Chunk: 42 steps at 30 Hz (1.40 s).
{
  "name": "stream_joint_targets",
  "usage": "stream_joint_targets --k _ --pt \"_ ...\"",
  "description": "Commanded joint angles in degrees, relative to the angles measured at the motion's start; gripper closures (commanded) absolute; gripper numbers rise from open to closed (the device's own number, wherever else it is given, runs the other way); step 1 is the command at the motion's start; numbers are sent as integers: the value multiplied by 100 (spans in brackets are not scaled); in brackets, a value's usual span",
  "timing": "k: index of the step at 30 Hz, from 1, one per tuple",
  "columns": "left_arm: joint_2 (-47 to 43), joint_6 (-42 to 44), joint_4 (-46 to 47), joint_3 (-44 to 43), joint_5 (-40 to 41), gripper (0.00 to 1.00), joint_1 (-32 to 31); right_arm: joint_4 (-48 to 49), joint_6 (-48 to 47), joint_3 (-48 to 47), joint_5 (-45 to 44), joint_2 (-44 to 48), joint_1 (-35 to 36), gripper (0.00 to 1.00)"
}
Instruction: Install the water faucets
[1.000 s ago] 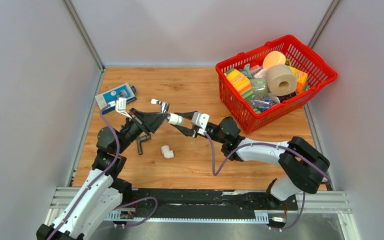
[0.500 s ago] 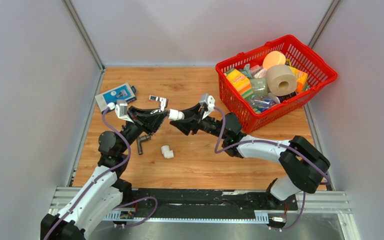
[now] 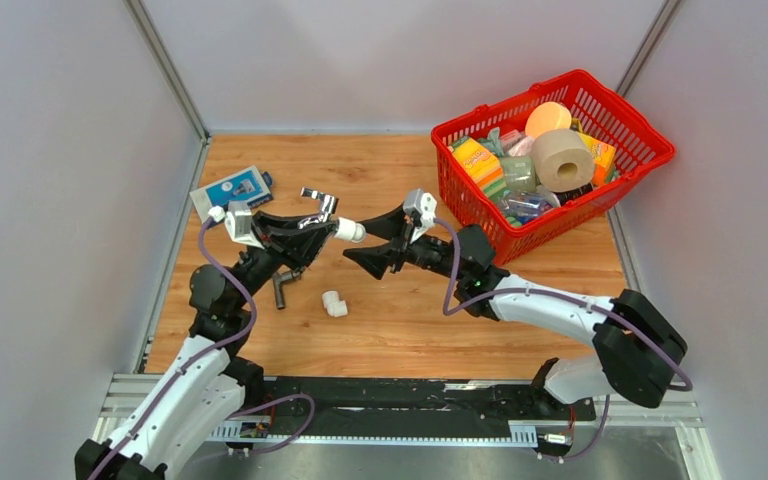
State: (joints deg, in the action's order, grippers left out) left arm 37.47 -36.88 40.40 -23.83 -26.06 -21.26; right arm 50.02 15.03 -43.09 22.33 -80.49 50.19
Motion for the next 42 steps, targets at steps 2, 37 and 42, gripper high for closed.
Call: stream_joint_targets --k 2,37,42 --pt "-197 85 -1269 -666 488 100 95 8 -1702 64 -105 490 201 31" --pt "-1207 2000 -6322 -2388 2972 41 87 -1986 -3401 -1605 -1635 -1837 105 100" --pt "-1980 2641 -6879 -2328 3959 27 87 -2487 -3384 -2395 -1890 -2812 -106 100"
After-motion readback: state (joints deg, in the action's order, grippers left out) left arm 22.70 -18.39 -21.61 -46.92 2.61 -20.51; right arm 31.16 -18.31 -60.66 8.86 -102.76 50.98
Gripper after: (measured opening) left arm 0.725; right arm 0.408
